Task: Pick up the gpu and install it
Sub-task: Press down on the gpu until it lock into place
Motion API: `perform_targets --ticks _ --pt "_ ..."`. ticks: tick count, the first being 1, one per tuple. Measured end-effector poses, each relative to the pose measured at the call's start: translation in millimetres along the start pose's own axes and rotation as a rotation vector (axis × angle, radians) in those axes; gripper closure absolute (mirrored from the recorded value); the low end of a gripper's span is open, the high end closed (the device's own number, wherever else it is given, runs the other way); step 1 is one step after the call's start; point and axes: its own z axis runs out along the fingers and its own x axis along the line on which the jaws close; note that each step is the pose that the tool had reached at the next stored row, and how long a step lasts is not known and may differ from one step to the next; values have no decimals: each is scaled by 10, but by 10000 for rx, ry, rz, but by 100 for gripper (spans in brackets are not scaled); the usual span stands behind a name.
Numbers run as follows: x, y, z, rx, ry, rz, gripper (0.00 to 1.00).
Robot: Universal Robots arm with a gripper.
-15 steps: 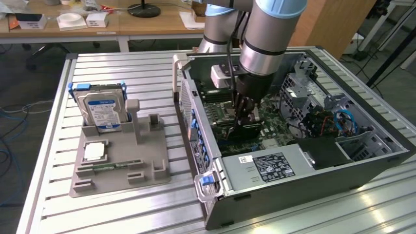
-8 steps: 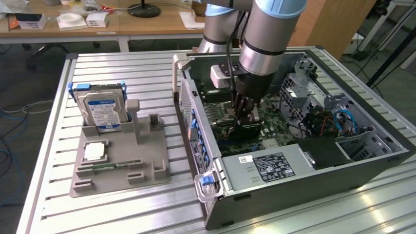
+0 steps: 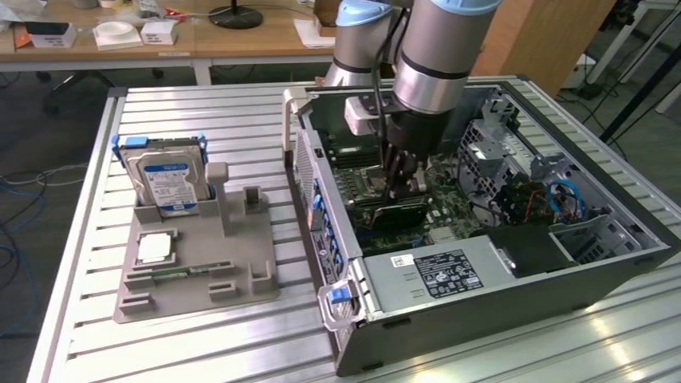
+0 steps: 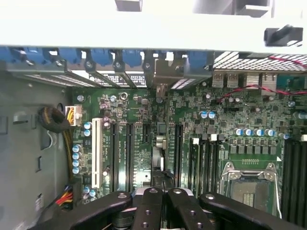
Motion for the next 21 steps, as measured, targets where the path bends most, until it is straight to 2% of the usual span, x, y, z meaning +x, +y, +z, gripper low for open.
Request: perform_targets --ticks 6,10,11,16,19,21 --pt "0 59 -80 -13 -1 0 89" --pt "0 141 -95 -44 0 0 89" --pt "-1 276 -97 -61 -1 1 89" --pt "-1 387 -101 -96 -5 0 89" --pt "-1 445 -110 -141 -7 1 89" --pt "-1 469 -128 -214 -5 0 89"
